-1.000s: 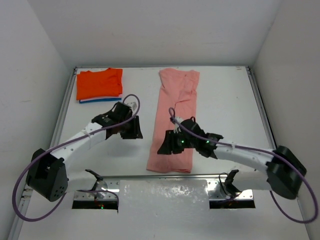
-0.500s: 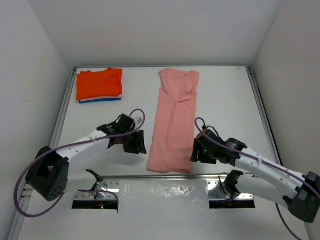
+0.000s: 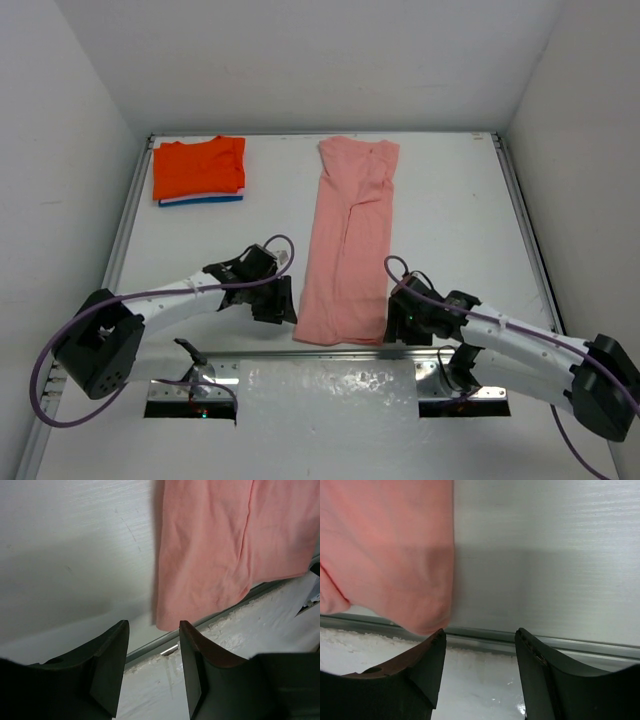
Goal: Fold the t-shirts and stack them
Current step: Grab the bottom of the folded rectangular tshirt with both arms
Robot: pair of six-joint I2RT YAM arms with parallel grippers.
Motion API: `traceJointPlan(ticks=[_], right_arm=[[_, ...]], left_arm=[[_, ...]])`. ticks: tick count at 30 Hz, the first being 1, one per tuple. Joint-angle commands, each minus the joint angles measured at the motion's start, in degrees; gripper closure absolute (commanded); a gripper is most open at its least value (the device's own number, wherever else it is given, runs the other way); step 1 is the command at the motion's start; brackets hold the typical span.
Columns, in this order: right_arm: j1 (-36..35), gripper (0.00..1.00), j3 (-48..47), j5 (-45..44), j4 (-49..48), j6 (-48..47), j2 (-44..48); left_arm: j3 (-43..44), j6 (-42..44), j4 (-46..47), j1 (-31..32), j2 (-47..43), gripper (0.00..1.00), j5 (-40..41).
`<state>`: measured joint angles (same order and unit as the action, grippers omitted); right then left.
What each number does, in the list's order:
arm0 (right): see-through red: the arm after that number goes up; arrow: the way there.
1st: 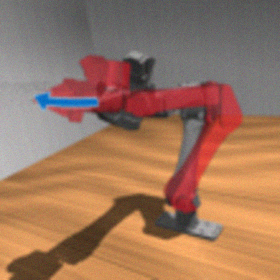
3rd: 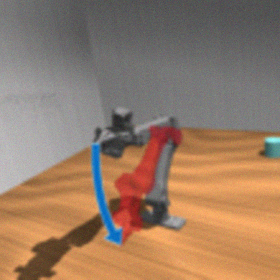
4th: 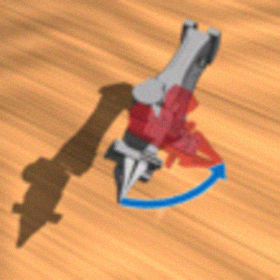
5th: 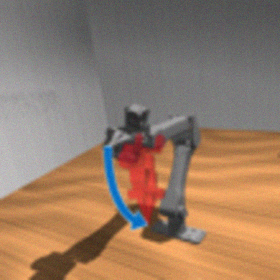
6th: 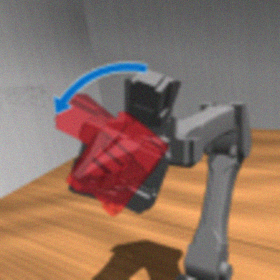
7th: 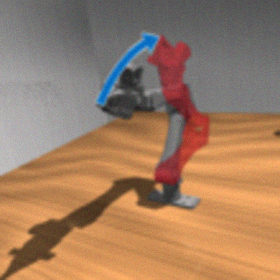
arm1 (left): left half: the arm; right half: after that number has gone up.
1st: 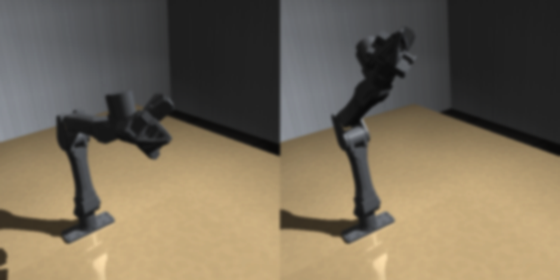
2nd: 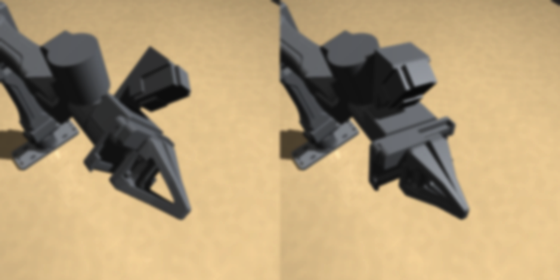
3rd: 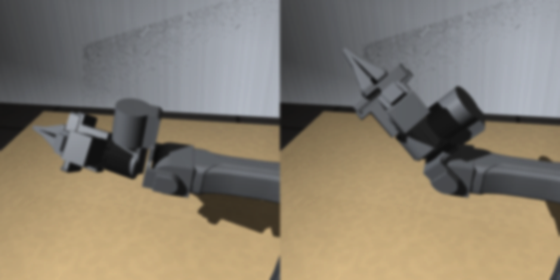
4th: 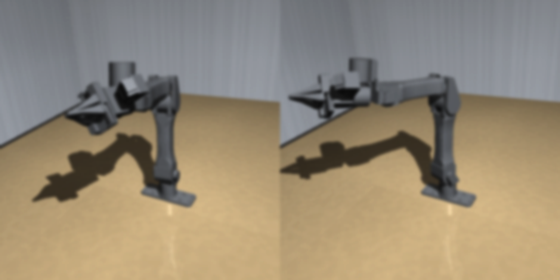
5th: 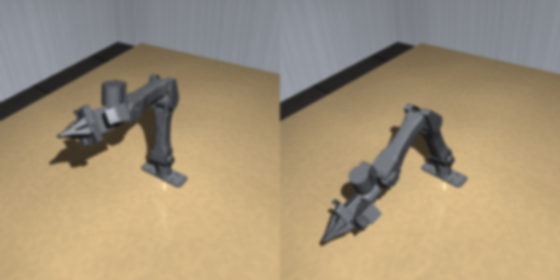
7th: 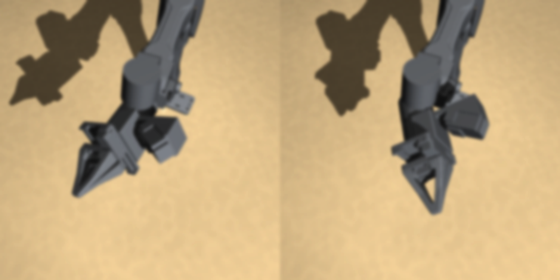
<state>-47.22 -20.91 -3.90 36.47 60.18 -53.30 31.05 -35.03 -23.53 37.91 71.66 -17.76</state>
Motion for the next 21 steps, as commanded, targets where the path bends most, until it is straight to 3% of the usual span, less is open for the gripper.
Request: traceJointPlan(ticks=[1, 6, 14, 21], right_arm=[[-0.06, 0.44, 0.86, 1.27, -4.91, 0.81, 0.03], [-0.06, 0.44, 0.26, 0.12, -6.67, 1.25, 1.62], [-0.06, 0.47, -7.13, -1.98, -0.44, -0.77, -6.02], [-0.15, 0.5, -3.53, -1.9, 0.8, 0.02, -7.35]], left_arm=[[0.15, -0.84, 3.31, 0.23, 0.67, 0.57, 0.44], [0.86, -0.22, 2.7, 0.15, 1.38, 0.58, 0.88], [2.09, 0.13, 2.0, 0.15, 1.73, 0.58, 1.41], [2.97, 0.31, 0.68, 0.15, 1.47, 0.58, 2.38]])
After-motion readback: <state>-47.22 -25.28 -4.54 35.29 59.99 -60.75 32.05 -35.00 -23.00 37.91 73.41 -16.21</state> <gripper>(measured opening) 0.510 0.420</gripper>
